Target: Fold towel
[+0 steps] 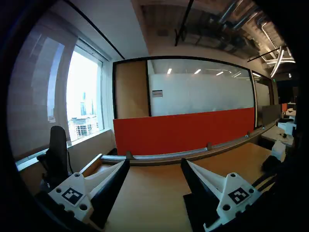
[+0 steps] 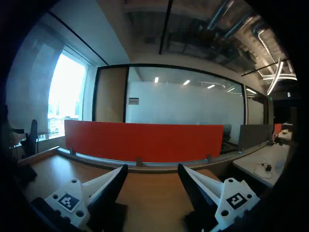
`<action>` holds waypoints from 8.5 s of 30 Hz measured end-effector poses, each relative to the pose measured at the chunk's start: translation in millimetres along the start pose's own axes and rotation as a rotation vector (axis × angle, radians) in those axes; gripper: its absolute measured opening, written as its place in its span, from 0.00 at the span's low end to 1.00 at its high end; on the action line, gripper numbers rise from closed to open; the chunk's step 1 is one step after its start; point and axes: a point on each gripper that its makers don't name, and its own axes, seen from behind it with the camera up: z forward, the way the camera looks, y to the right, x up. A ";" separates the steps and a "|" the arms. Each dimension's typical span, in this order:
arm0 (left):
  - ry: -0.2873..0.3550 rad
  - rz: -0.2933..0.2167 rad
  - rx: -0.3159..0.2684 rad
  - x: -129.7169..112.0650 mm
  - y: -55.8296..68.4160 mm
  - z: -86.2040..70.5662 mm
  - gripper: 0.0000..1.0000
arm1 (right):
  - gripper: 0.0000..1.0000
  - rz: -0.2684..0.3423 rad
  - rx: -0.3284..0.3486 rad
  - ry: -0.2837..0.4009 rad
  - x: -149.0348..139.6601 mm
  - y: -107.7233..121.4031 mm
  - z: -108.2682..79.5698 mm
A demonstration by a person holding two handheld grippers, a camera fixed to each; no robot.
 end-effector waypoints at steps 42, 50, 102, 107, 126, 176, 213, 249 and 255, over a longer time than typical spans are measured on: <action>-0.186 0.157 -0.419 -49.4 85.1 -18.3 0.98 | 1.00 -0.205 0.446 -0.204 -44.4 -90.4 -16.3; -0.236 0.151 -0.432 -81.7 92.7 -23.7 0.98 | 1.00 -0.212 0.479 -0.255 -77.2 -98.1 -22.7; -0.616 0.214 -0.589 -295.5 138.8 -59.8 0.98 | 1.00 -0.320 0.634 -0.636 -306.1 -120.6 -75.5; -0.645 0.219 -0.605 -307.7 142.1 -62.5 0.98 | 1.00 -0.325 0.648 -0.675 -321.2 -118.9 -84.6; -0.756 0.229 -0.641 -339.9 150.6 -76.8 0.98 | 1.00 -0.335 0.677 -0.761 -348.9 -110.9 -99.0; -0.855 0.267 -0.631 -347.2 154.7 -79.8 0.47 | 0.25 -0.312 0.743 -0.831 -357.4 -115.9 -109.1; -0.828 0.156 -0.531 -287.0 156.0 -74.0 0.11 | 0.15 -0.296 0.693 -0.710 -286.8 -112.4 -90.0; -0.778 0.072 -0.514 -187.1 154.2 -99.2 0.10 | 0.15 -0.347 0.706 -0.663 -192.5 -105.2 -113.9; -0.783 0.076 -0.512 -190.0 154.4 -100.2 0.10 | 0.15 -0.347 0.708 -0.665 -193.4 -106.2 -113.0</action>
